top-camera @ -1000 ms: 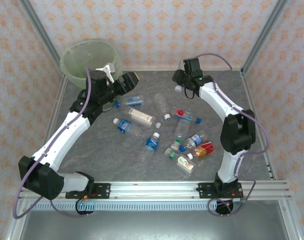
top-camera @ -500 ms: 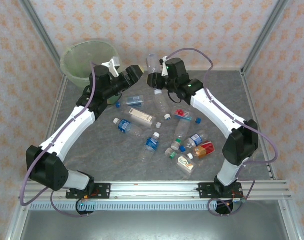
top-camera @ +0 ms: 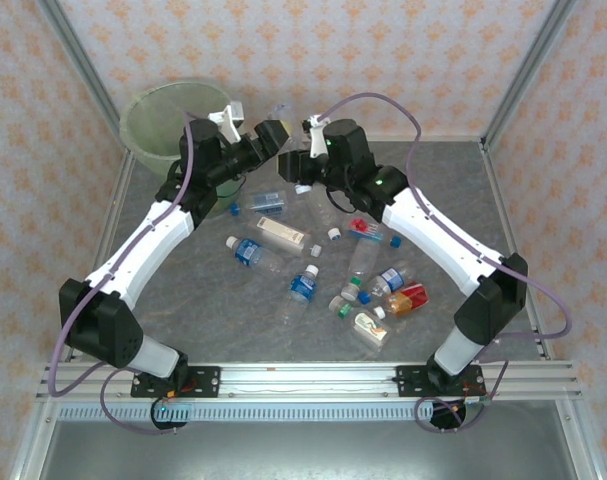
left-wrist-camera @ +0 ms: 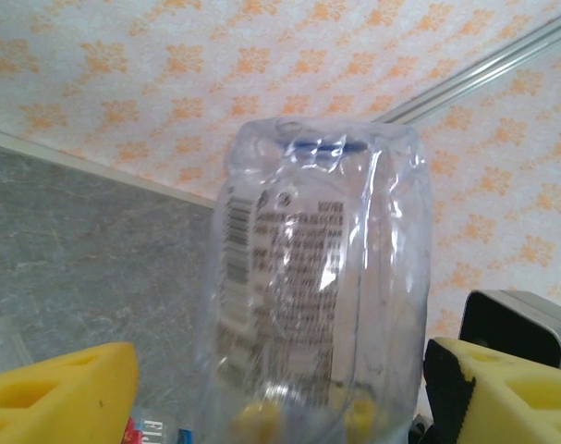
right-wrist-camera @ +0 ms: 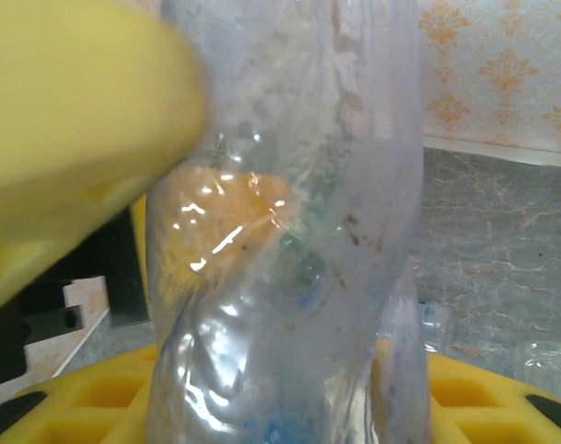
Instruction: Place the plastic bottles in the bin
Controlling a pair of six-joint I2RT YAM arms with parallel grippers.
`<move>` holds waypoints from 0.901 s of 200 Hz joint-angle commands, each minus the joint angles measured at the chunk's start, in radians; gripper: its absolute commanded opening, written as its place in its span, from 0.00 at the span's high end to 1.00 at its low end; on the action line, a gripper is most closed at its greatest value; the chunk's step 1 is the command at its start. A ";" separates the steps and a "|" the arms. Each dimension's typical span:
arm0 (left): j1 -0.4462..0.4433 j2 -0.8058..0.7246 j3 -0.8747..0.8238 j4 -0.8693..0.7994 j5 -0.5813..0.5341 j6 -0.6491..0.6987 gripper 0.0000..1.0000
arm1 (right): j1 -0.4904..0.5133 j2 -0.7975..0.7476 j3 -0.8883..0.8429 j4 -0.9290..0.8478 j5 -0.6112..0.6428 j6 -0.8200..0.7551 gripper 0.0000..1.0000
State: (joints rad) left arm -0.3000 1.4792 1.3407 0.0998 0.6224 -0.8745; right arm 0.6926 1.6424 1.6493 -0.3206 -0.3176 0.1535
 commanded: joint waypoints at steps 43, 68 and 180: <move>0.004 0.046 0.043 0.098 0.107 -0.039 0.31 | 0.030 -0.028 0.001 0.020 0.028 -0.023 0.55; 0.005 0.034 0.055 0.078 0.092 -0.019 0.40 | 0.030 -0.027 -0.005 0.022 0.042 -0.022 0.52; 0.127 -0.011 0.147 -0.090 0.008 0.050 0.45 | 0.014 -0.111 -0.100 0.094 0.158 -0.020 0.00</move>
State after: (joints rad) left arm -0.2321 1.5200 1.4273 0.0723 0.6682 -0.8642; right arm 0.7223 1.6016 1.5791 -0.2829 -0.2237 0.1406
